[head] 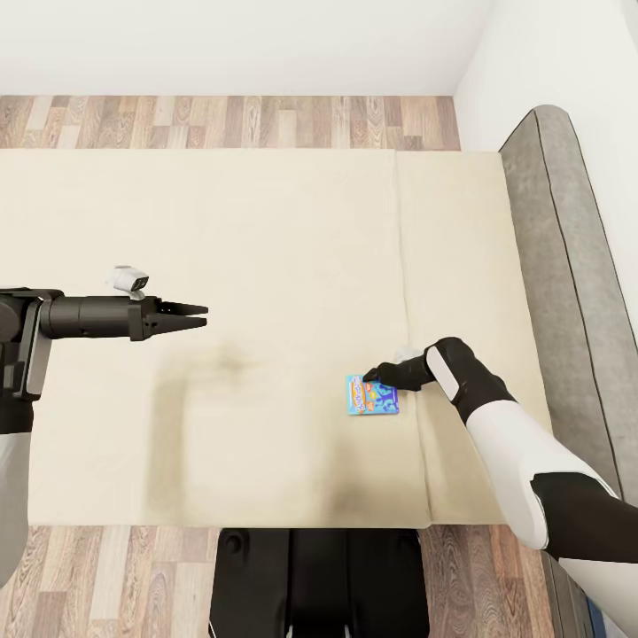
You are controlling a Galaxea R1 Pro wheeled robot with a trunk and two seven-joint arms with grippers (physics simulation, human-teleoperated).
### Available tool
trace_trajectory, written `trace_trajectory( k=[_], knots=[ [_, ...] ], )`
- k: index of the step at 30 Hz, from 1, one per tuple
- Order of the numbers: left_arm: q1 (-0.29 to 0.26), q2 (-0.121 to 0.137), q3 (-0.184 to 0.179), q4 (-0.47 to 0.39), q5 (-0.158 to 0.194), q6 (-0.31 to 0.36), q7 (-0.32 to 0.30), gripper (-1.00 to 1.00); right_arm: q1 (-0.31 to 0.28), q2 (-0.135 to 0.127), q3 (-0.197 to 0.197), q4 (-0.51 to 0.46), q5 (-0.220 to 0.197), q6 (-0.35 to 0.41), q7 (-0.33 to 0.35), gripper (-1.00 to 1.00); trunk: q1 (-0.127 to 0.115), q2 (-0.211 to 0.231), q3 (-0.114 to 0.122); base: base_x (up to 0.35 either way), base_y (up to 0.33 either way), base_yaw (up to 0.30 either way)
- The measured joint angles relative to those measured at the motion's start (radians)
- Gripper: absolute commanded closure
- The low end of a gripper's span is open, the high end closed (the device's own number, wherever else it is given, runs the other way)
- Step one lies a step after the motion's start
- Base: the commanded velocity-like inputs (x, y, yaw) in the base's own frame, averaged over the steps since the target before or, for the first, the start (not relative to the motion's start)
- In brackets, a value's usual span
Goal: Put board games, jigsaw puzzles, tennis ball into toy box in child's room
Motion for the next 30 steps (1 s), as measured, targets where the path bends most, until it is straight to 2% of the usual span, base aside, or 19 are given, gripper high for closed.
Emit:
trace_trajectory(
  k=[30],
  knots=[
    [0.000,0.000,0.000,0.000,0.000,0.000,0.000,-1.00,0.001,-0.003,0.008,0.018,0.000,-0.033,0.002,-1.00,0.000,0.000,0.000,0.000,0.000,0.000]
  ],
)
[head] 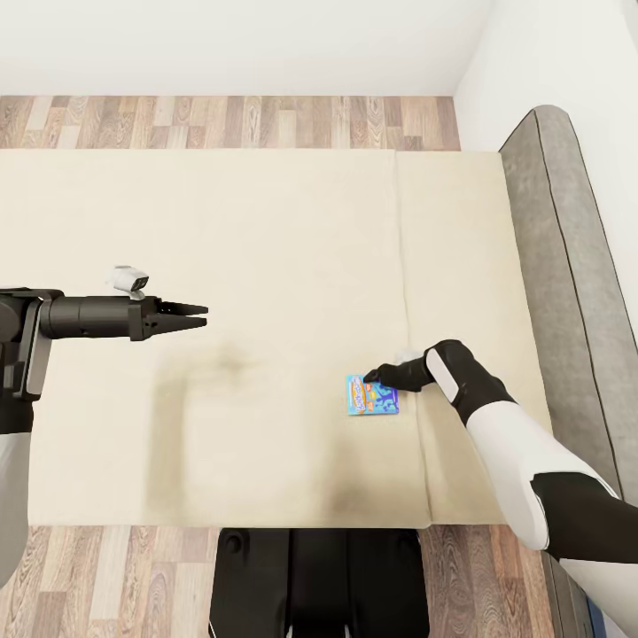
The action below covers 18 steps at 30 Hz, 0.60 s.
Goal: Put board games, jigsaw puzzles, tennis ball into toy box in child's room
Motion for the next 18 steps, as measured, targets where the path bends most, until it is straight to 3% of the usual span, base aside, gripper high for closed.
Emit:
trace_trajectory(
  k=[18],
  knots=[
    [0.000,0.000,0.000,0.000,-0.001,0.000,0.000,-1.00,-0.001,0.001,0.022,0.006,0.005,0.000,0.001,-1.00,0.000,0.000,0.000,0.000,0.000,0.000]
  ],
)
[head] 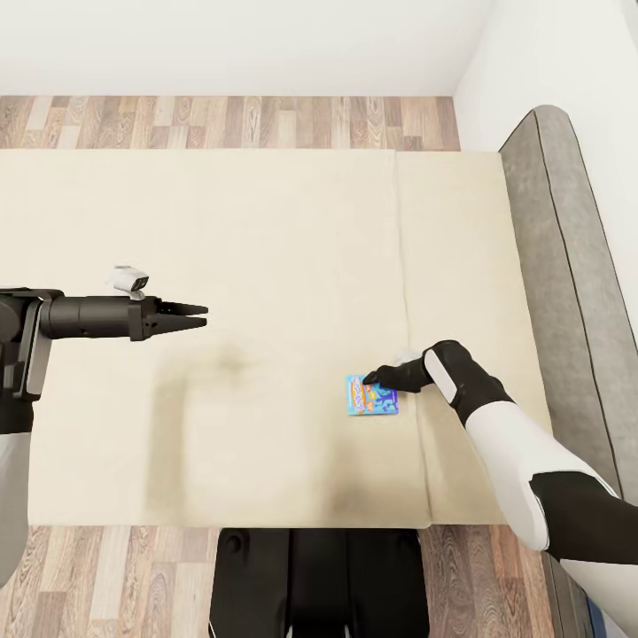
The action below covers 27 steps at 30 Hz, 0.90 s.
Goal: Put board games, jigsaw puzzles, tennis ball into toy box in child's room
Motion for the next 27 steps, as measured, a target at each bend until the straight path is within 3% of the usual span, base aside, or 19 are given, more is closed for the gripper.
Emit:
trace_trajectory(
  k=[27],
  knots=[
    [0.000,0.000,0.000,0.000,0.001,0.000,0.000,-1.00,0.001,-0.001,0.002,-0.010,0.017,0.004,-0.003,-1.00,0.000,0.000,-0.005,0.000,0.000,0.000]
  ],
)
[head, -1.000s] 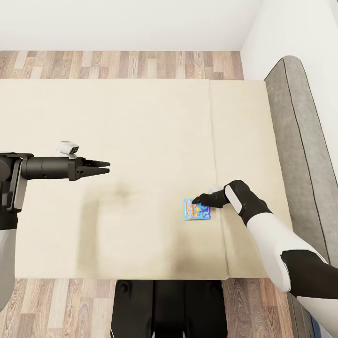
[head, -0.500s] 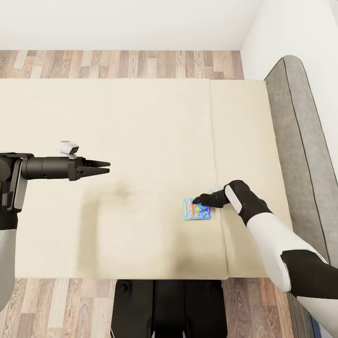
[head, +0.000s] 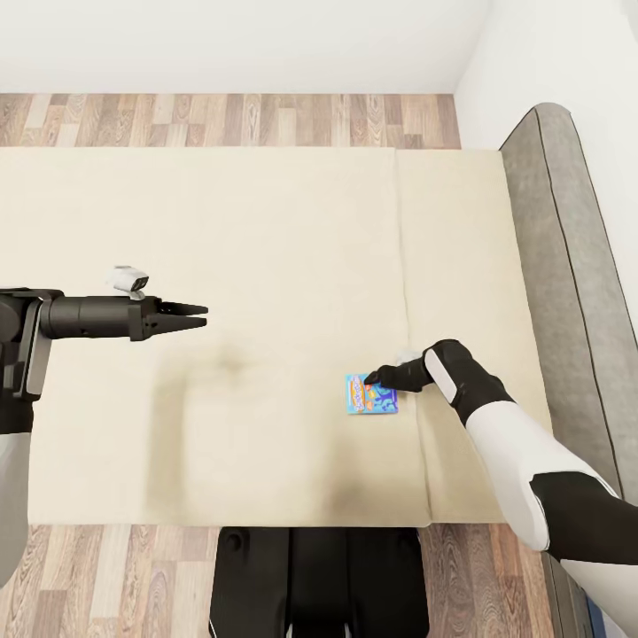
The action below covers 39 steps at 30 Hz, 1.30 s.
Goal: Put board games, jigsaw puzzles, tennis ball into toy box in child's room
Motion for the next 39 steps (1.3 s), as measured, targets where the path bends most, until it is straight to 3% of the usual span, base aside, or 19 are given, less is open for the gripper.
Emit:
trace_trajectory(
  k=[26,32,39],
  knots=[
    [0.000,0.000,0.000,0.000,-0.001,0.000,0.000,-1.00,-0.001,0.001,0.000,0.000,0.002,0.002,0.000,-1.00,0.000,0.000,0.000,0.000,0.003,0.000],
    [0.000,-0.001,0.000,0.000,-0.001,0.000,0.000,-1.00,-0.001,0.000,0.002,-0.007,0.034,0.007,-0.006,-1.00,0.000,0.000,0.000,0.000,0.083,0.000],
    [0.000,-0.001,0.001,0.000,-0.001,0.000,0.000,-1.00,0.000,-0.001,0.002,-0.013,0.042,0.013,-0.006,-1.00,-0.001,0.000,0.000,0.000,0.024,0.000]
  ],
)
